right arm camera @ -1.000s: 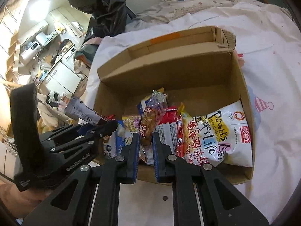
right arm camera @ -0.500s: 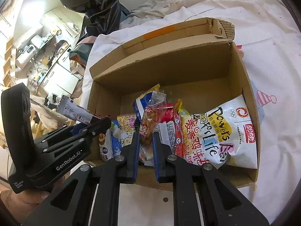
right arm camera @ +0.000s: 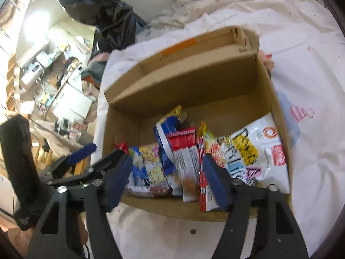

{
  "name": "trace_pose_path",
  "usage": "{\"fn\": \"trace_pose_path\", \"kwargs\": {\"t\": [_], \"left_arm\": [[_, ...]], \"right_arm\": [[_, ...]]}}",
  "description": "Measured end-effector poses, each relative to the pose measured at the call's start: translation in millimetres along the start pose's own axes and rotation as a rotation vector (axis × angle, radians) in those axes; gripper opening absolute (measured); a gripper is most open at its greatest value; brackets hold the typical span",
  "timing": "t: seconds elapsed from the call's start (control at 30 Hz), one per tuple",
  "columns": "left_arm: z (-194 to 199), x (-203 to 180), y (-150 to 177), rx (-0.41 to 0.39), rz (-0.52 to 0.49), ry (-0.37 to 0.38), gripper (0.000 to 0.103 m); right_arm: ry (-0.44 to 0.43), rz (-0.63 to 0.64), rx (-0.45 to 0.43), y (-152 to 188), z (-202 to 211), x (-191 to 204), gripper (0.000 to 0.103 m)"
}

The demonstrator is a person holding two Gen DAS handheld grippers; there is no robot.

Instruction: Organize snacks

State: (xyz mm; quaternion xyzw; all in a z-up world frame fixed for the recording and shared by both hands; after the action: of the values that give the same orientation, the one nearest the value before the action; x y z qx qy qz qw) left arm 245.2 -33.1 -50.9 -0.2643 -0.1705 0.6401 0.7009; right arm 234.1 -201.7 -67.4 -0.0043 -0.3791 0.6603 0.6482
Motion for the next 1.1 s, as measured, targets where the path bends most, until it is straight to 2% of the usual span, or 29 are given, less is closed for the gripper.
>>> {"fn": "trace_pose_path", "kwargs": {"t": [0.23,0.3,0.43,0.53,0.63,0.7,0.83,1.0,1.1], "left_arm": [[18,6,0,-0.063,0.029,-0.003,0.088],[29,4,-2,-0.098,0.028,0.014,0.088],[50,-1,0,-0.150,-0.004,0.022,0.088],[65,2,6,-0.176,0.003,0.015,0.088],[77,8,14,-0.188,0.025,-0.006,0.088],[83,12,21,-0.191,0.041,-0.015,0.088],[93,16,40,-0.176,0.054,-0.041,0.088],[105,29,65,-0.157,0.109,-0.047,0.088],[113,34,78,-0.159,0.127,-0.050,0.096]], "right_arm": [[0.007,-0.018,-0.048,-7,19,0,0.074],[0.011,-0.022,-0.075,-10,30,0,0.080],[0.037,-0.015,-0.119,-8,55,2,0.081],[0.040,-0.016,-0.141,-3,73,4,0.087],[0.073,0.000,-0.163,5,84,5,0.092],[0.079,-0.009,-0.170,14,89,4,0.102],[0.100,-0.010,-0.156,30,92,2,0.103],[0.144,0.041,-0.192,51,103,9,0.103],[0.172,0.075,-0.222,64,110,13,0.103]]}}
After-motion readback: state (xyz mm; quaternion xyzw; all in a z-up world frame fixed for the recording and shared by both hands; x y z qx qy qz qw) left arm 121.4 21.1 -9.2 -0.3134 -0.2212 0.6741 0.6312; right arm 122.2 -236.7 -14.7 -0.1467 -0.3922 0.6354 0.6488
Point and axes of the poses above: each gripper's, at about its wrist camera, not at the fingertips, and z roughly against the way its jaws point, x to its left, y to its underside, the point moved 4 cm from there along -z, roughly the way its jaws point, and after that the axes turned 5 degrees about y, right-handed, at the moved point
